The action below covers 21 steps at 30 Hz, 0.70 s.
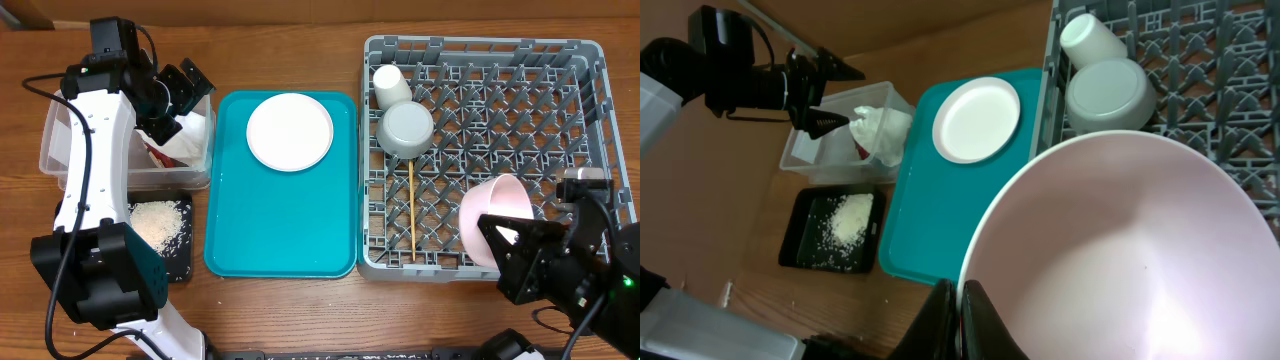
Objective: Sort waste into correct bins and load items into the dishwasher
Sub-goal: 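Lift the pink bowl over the rack's front-right area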
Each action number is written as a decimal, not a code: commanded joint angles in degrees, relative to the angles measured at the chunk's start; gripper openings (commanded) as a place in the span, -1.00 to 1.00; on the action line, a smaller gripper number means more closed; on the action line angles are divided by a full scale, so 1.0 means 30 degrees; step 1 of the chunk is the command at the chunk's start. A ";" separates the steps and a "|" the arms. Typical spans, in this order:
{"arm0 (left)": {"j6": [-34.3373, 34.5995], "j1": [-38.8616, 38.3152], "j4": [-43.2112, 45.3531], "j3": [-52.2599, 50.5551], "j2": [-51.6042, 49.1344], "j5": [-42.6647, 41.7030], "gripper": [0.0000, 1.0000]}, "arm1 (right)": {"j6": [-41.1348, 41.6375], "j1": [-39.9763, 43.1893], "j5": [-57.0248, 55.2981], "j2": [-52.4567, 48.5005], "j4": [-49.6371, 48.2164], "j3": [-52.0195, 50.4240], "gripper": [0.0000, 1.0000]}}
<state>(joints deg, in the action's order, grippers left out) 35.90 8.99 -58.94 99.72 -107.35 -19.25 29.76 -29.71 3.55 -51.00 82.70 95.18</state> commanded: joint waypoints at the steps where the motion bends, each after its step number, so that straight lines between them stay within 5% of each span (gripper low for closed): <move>1: 0.0109 -0.0131 0.0022 0.0248 0.0182 0.0131 1.00 | 0.0087 0.0073 0.0219 -0.0022 -0.0437 -0.0539 -0.92; 11: 0.0102 -0.0131 0.0015 0.0248 0.0182 0.0131 1.00 | 0.0087 0.0073 0.1931 -0.0277 -0.3075 -0.2871 -0.92; 17: 0.0109 -0.0131 0.0015 0.0248 0.0182 0.0131 1.00 | 0.0182 0.0539 0.7584 -0.0707 -0.9056 -0.4663 -0.92; 21: 0.0102 -0.0131 0.0022 0.0248 0.0182 0.0131 1.00 | 0.0066 0.2499 0.9406 -0.0816 -0.9697 -0.4721 -0.92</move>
<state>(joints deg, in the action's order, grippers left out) 35.90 8.99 -58.94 99.72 -107.35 -19.25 30.00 -25.80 24.73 -54.00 54.19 80.86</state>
